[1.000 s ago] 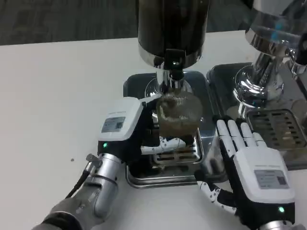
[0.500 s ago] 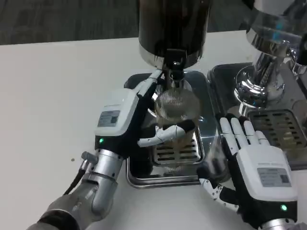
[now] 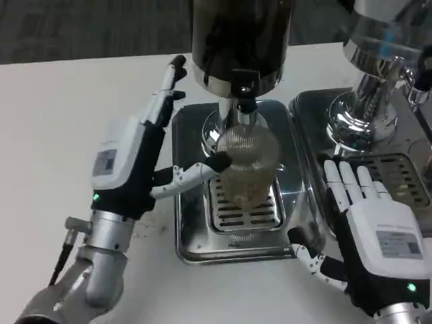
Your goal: Grasp the cup under the faucet to collect the drink, then remove the cup.
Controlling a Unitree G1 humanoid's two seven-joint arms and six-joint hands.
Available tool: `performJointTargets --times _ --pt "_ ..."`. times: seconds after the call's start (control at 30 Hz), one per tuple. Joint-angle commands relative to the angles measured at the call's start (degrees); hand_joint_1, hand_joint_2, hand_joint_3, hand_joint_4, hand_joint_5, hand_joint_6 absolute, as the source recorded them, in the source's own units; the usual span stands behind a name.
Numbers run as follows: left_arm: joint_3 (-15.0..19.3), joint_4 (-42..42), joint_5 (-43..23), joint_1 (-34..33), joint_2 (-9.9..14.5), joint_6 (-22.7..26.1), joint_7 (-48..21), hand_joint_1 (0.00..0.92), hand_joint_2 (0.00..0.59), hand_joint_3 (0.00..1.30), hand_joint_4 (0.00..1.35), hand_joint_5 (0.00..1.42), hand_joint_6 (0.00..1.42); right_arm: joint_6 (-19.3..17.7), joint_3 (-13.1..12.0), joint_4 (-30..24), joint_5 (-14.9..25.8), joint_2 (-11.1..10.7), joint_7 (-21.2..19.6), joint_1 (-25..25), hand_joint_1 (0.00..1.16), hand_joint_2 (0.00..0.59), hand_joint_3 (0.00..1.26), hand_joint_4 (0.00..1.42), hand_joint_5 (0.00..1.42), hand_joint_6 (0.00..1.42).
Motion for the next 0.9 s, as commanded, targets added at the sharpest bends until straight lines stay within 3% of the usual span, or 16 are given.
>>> performJointTargets --times 0.03,0.23,0.4,0.5,0.7,0.9 --pt "4.7 -0.72 -10.59 1.96 1.48 -9.97 -10.21 0.0 0.0 0.0 0.0 0.09 0.06 -1.0 -0.61 1.34 1.07 -0.13 -0.28 -1.03 0.46 0.342 0.0 0.0 0.0 0.08" --pt "9.25 -3.22 -20.74 3.78 2.84 -13.86 -24.54 0.0 0.03 0.0 0.0 0.03 0.01 -1.36 -0.65 2.29 1.62 -0.04 -0.31 -1.76 0.46 0.342 0.0 0.0 0.0 0.08" --pt "10.78 -9.43 -39.47 5.02 2.86 -11.49 -47.96 0.0 0.048 0.0 0.0 0.05 0.02 -1.48 -0.42 2.92 1.82 0.19 -0.62 -2.17 0.46 0.342 0.0 0.0 0.0 0.08" --pt "12.05 -14.39 -46.91 5.6 2.72 -8.78 -57.94 0.0 0.064 0.0 0.0 0.12 0.07 -1.57 -0.55 3.44 2.27 0.45 -0.88 -2.27 0.46 0.342 0.0 0.0 0.0 0.08" --pt "14.47 -19.64 -52.2 4.72 0.97 -3.73 -70.06 0.0 0.071 0.01 0.0 0.19 0.14 -1.67 -0.39 4.28 2.12 1.01 -1.27 -2.83 0.46 0.342 0.0 0.0 0.0 0.08" --pt "15.91 -16.86 -50.14 1.17 -1.0 -2.11 -75.93 0.0 0.079 0.06 0.06 0.24 0.19 -1.19 -0.49 4.45 2.04 1.49 -2.07 -2.45 0.46 0.342 0.0 0.0 0.0 0.08"
